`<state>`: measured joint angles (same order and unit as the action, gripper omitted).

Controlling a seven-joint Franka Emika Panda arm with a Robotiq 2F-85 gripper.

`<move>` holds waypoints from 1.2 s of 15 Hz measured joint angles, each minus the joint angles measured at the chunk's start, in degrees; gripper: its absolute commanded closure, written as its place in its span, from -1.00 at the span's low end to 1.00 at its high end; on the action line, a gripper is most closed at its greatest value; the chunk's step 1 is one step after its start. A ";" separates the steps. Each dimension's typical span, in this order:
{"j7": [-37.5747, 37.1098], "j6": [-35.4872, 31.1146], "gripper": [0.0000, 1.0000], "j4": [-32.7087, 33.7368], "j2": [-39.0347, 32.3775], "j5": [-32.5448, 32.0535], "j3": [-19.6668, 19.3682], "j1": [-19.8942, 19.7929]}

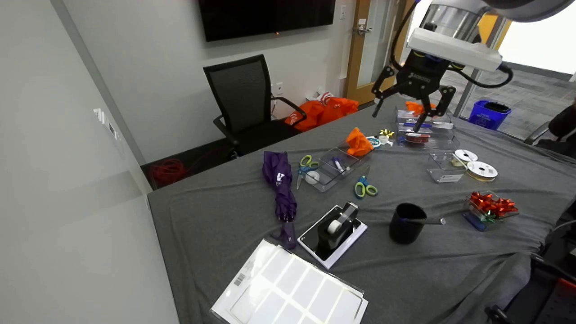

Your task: Move the umbrella to the left

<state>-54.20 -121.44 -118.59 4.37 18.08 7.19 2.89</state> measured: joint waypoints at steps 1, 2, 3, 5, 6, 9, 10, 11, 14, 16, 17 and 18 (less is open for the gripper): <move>0.55 0.08 -1.00 0.57 -0.46 -0.25 -0.02 0.02; 0.83 0.13 -1.00 0.83 -0.65 -0.34 -0.05 0.02; 0.96 0.18 -1.00 0.92 -0.66 -0.37 -0.07 0.02; 1.01 0.22 -1.00 0.97 -0.67 -0.39 -0.07 0.03; 0.15 -0.08 -1.00 0.96 -0.69 -0.68 -0.06 0.20; -6.59 -3.91 -1.00 1.41 -2.11 -2.06 0.99 1.97; -8.46 -6.04 -1.00 2.03 -3.30 -2.04 1.48 2.75; -9.98 -7.87 -1.00 3.07 -4.86 -2.04 1.80 3.60; -11.64 -10.58 -1.00 7.61 -10.41 -2.25 1.94 5.35; -11.82 -11.15 -1.00 11.33 -14.82 -3.85 1.91 5.99; -11.92 -11.16 -1.00 13.19 -17.03 -5.40 1.83 6.33; -11.99 -11.16 -1.00 15.00 -19.32 -7.03 1.67 6.74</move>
<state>-66.20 -132.60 -103.59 -14.95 11.05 8.86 9.63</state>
